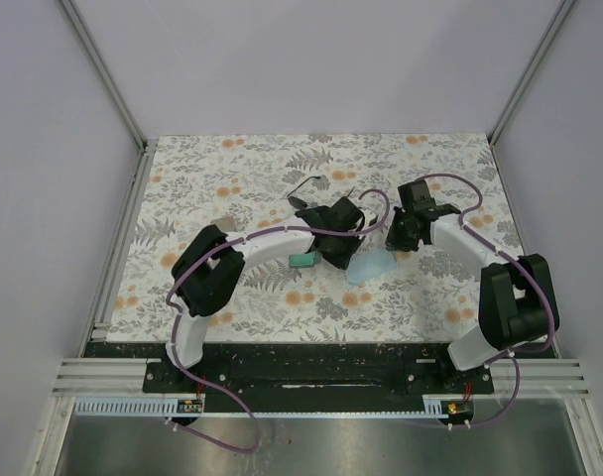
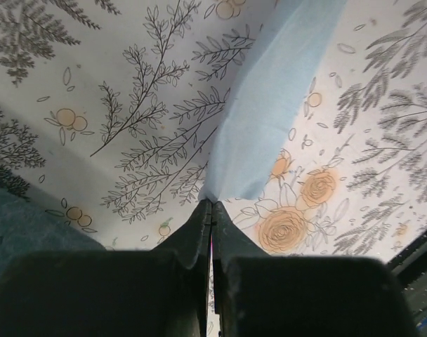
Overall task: Organize the sunglasses
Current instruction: Pick up the folded cleaning cloth from the center of the board, then place the folded cleaning cloth in the sunglasses case.
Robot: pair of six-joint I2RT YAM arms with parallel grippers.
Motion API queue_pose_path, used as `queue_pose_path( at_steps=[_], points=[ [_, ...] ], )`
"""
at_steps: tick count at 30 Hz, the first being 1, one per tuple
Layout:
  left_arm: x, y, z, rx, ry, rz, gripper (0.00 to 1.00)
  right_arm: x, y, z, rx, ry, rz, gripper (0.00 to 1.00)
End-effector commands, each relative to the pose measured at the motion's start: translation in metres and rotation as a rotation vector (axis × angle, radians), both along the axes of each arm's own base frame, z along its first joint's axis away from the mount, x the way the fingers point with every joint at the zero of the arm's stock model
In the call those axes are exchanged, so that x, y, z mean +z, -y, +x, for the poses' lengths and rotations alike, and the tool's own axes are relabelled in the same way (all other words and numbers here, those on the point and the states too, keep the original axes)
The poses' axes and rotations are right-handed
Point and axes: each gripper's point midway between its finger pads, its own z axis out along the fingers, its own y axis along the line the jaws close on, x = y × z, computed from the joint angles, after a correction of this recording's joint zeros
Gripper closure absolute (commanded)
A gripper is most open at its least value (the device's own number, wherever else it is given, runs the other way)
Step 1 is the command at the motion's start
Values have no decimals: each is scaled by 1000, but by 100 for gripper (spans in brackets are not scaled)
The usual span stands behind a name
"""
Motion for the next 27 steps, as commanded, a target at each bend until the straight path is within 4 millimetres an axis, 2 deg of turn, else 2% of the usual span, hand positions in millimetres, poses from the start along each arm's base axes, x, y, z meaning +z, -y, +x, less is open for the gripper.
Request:
queue_pose_path(
  at_steps=[1, 7, 16, 27],
  points=[
    [47, 1, 5, 49, 60, -88, 100, 26, -6, 6, 32, 62, 41, 100],
    [59, -11, -2, 83, 71, -95, 100, 37, -18, 3, 78, 73, 106, 100],
    [74, -35, -9, 163, 60, -93, 100, 77, -50, 6, 208, 167, 250, 100],
    [97, -72, -7, 296, 51, -151, 100, 112, -112, 16, 361, 220, 291, 100]
  ],
)
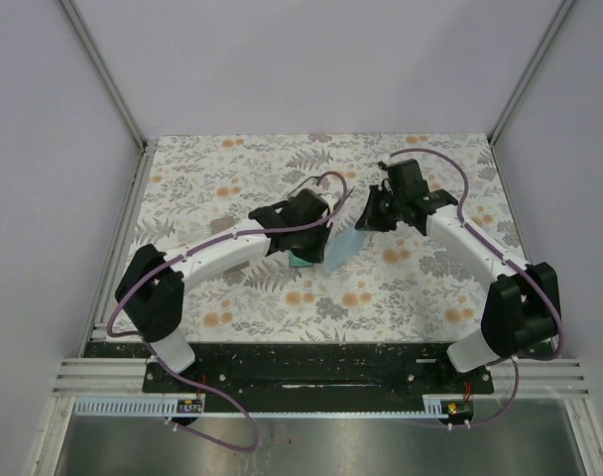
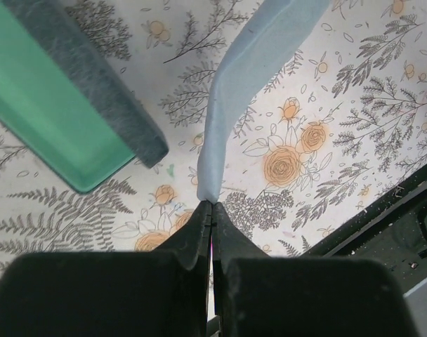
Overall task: Organize the sunglasses
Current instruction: Place the folded cleaning cloth in the sunglasses case.
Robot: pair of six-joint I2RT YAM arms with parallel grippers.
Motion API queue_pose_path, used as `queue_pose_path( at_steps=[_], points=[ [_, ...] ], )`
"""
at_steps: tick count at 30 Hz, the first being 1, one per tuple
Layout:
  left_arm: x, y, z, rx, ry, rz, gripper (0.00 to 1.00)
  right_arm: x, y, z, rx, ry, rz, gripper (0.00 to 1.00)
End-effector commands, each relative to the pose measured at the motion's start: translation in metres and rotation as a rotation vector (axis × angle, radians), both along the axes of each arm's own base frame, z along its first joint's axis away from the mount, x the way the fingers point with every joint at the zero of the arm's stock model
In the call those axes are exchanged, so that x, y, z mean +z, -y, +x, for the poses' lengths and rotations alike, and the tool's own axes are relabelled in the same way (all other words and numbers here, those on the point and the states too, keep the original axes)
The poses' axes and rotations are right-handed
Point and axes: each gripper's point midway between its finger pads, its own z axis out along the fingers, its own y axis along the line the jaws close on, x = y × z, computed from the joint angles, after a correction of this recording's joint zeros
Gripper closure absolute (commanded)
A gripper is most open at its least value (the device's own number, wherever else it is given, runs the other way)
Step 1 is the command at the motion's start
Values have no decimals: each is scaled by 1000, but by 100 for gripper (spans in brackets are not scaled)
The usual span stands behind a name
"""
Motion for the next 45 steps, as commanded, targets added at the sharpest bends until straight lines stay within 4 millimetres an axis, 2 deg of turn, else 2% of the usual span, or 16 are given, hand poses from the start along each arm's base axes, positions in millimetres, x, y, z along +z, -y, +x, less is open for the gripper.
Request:
queue_pose_path(
  at_steps=[1, 10, 14, 21, 32, 38, 45],
  points=[
    [28, -18, 8, 99, 36, -67, 100, 31, -38, 12, 97, 78, 46, 100],
    [33, -61, 11, 226, 22, -106, 100, 47, -87, 25, 182, 105, 75, 100],
    [37, -80, 18, 298, 39, -124, 100, 56, -109, 32, 225, 114, 85, 100],
    [34, -104, 27, 397, 50, -140, 100, 42, -141, 50, 284, 86, 80, 100],
    [23, -111, 34, 435, 43, -118, 100, 15, -163, 66, 335, 53, 72, 100],
    [17, -95, 36, 391, 2, -148, 100, 5, -162, 73, 348, 54, 26, 100],
    [15, -87, 41, 387, -13, -164, 100, -9, -160, 79, 354, 44, -1, 100]
  ],
)
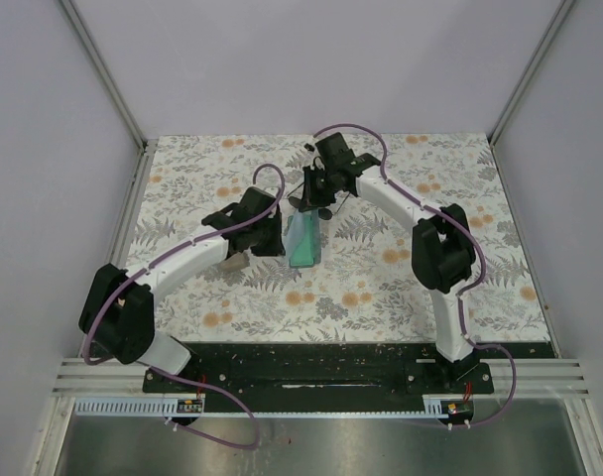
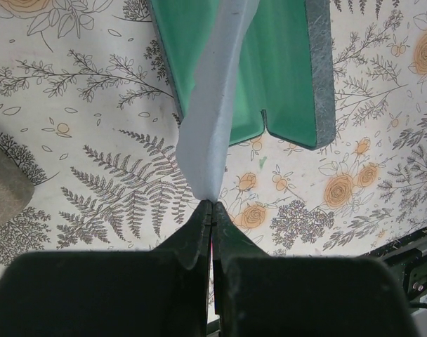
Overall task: Organize the sunglasses
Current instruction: Place the folded cleaning cloth in the sunglasses case.
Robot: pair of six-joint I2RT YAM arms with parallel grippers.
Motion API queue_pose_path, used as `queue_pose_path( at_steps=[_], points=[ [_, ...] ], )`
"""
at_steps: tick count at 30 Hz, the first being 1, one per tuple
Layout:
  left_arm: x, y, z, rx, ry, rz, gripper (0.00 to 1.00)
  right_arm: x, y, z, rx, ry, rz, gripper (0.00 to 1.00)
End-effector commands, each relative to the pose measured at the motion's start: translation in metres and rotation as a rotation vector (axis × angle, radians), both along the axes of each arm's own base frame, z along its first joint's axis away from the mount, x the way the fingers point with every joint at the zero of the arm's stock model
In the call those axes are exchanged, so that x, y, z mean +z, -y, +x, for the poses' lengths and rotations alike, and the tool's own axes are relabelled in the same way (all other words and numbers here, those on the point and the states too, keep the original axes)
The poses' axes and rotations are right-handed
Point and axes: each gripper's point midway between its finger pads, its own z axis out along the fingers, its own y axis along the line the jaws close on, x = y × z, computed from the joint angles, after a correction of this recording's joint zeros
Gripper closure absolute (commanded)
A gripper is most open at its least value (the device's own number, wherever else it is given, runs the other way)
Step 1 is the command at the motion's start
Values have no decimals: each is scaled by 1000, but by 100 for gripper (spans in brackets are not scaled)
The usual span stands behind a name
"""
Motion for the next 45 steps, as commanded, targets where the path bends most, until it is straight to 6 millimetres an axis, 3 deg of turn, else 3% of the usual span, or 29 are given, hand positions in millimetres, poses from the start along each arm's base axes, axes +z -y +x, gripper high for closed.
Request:
queue_pose_path(
  at_steps=[1, 12, 19, 27, 34, 45],
  points=[
    [18, 19, 15, -9, 48, -79, 100, 5, -6, 6, 30, 34, -5, 100],
    [17, 58, 19, -38, 39, -136, 100, 1, 15, 15, 41, 19, -3, 100],
    [16, 73, 28, -26, 38, -162, 100, -1, 26, 23, 40, 12, -4, 100],
    [14, 94, 24, -41, 16, -210, 100, -2, 31, 27, 69, 8, -37, 100],
    [16, 99, 17, -35, 13, -243, 100, -5, 28, 26, 94, -1, -30, 100],
    [0, 101, 11, -25, -26, -284, 100, -14, 24, 24, 116, -31, -34, 100]
  ],
)
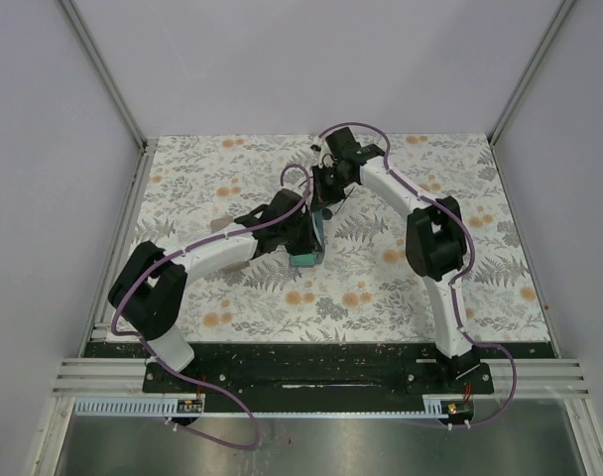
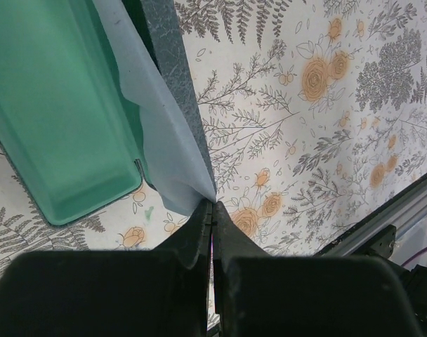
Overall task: Organize the sunglasses
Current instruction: Place the folded cleaning cloth in the sunglasses case.
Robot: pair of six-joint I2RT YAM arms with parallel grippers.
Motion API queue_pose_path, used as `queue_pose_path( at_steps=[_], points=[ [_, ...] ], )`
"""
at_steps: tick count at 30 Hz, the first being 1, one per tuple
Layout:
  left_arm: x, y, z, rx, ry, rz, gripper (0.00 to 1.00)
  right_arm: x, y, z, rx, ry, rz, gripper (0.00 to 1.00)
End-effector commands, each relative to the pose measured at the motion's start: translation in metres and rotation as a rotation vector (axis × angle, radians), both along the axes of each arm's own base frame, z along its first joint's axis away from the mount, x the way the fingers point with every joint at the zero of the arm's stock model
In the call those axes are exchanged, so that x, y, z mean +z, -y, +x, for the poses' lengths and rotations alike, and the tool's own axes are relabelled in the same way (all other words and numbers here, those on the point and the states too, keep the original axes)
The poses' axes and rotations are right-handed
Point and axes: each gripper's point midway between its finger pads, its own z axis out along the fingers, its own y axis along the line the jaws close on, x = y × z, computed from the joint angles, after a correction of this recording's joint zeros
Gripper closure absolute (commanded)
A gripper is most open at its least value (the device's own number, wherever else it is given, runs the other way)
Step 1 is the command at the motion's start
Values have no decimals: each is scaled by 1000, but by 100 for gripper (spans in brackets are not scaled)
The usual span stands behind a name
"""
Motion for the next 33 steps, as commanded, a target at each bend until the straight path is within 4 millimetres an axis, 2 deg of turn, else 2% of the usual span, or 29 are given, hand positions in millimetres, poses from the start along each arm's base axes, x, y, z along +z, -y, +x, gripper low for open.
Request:
queue_pose_path(
  at_steps=[1, 14, 26, 33],
  points=[
    [9, 5, 3, 0, 20, -59, 100, 11, -7, 2, 34, 19, 25, 100],
    [-1, -21, 11, 42, 20, -33, 100, 2, -18, 3, 47, 9, 16, 100],
    [-20, -40, 14, 64, -4, -22, 100, -5, -34, 7, 60, -2, 13, 100],
    [-26, -54, 18, 82, -2, 2, 100, -8, -37, 8, 60, -6, 9, 100]
  ],
)
